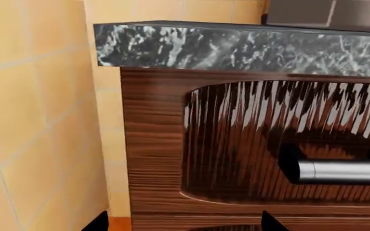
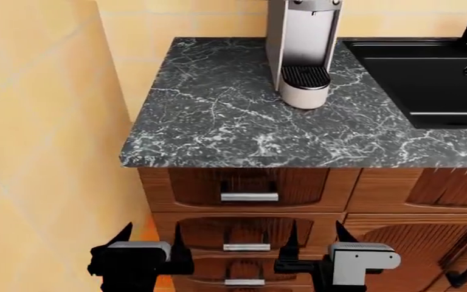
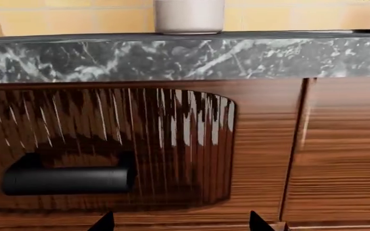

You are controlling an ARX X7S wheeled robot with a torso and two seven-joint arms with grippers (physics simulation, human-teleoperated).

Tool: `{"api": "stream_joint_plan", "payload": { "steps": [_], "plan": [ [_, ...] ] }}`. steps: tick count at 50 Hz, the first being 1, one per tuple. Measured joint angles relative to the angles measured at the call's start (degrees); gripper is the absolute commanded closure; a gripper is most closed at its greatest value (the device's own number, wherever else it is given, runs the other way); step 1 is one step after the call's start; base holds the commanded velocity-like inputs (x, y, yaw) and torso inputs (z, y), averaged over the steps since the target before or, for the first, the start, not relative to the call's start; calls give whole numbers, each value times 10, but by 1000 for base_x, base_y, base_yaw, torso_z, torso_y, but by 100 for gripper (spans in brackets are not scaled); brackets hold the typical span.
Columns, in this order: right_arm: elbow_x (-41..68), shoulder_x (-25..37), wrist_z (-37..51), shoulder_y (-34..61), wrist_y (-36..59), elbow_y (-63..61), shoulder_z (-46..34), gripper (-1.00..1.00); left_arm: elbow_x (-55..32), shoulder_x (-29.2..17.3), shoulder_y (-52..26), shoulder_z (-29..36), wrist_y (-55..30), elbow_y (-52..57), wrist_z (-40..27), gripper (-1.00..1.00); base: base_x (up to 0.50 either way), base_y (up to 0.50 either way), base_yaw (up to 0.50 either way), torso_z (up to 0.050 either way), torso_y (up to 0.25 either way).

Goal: Pick the mug from the cabinet, place it under the coffee machine dispenser, and press the start button.

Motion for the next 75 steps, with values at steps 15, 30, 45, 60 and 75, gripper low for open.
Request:
{"api": "stream_joint_plan", "payload": {
  "steps": [15, 30, 45, 60, 75],
  "plan": [
    [17, 8, 8, -3, -4, -1, -11, -100, -21, -13, 3, 11, -6, 3, -1, -100, 29, 233, 0, 10, 0],
    [37, 16, 16, -8, -7, -7, -17, -100, -47, -25, 11, 22, -5, 19, 11, -100, 0, 0, 0, 50, 0],
    [52, 23, 25, -11, -8, -10, -23, -100, -59, -35, 17, 31, 2, 30, 14, -100, 0, 0, 0, 50, 0],
    [47, 36, 41, -18, -1, -57, -31, -100, -72, -52, 18, 47, -14, 65, 23, -100, 0, 0, 0, 37, 0],
    [35, 138, 47, 552, 450, -281, -42, -100, -207, -18, -386, 39, -327, 43, -8, -100, 0, 0, 0, 0, 0]
  ]
}}
